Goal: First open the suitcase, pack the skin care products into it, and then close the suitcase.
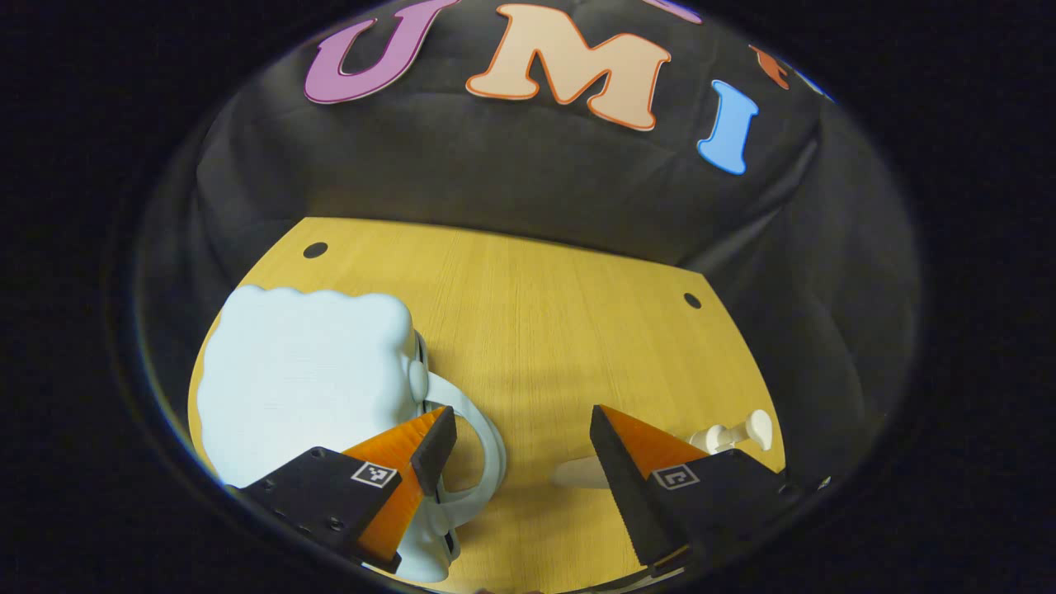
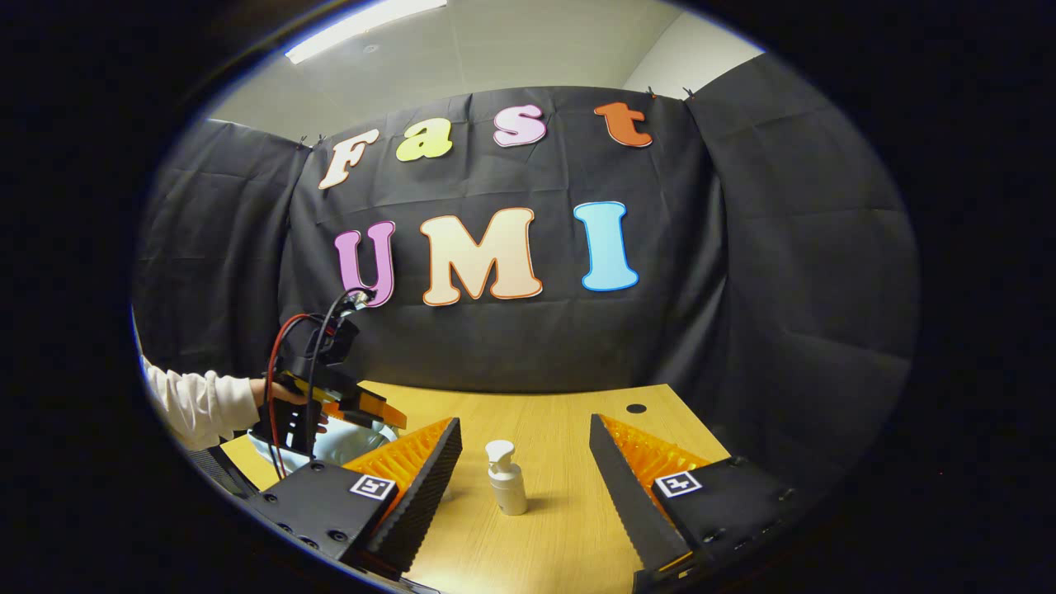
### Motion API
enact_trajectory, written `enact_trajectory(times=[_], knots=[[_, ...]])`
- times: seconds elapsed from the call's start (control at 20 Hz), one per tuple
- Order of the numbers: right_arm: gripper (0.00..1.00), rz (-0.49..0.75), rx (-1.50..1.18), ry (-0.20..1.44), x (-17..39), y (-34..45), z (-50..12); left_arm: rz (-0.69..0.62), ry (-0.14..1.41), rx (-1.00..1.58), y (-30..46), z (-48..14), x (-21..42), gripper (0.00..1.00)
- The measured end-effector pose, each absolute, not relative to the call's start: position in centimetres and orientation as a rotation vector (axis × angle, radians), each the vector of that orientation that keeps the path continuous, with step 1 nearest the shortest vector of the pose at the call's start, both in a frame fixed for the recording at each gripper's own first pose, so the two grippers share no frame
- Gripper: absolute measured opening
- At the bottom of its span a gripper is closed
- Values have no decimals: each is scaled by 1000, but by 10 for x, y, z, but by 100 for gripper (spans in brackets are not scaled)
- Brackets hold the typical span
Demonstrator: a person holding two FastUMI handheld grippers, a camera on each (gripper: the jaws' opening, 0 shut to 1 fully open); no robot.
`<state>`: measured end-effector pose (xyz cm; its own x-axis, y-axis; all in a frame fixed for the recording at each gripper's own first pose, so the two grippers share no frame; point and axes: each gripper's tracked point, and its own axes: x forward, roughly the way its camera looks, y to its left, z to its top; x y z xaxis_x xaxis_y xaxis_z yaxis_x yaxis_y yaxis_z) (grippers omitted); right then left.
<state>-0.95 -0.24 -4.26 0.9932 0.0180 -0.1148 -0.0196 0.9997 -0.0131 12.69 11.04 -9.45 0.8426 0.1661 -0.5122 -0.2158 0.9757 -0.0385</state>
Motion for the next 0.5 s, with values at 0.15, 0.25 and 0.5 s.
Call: enact_trajectory(times=[0.15, 0.25, 0.5], knots=[[98, 16, -13, 122, -13, -7, -46, 250, 638, -152, 119, -120, 134, 96], [98, 14, -8, 130, -14, -9, -47, 276, 707, -201, 122, -138, 135, 96], [98, 18, 3, 150, -14, -14, -52, 326, 833, -173, 127, -162, 144, 83]])
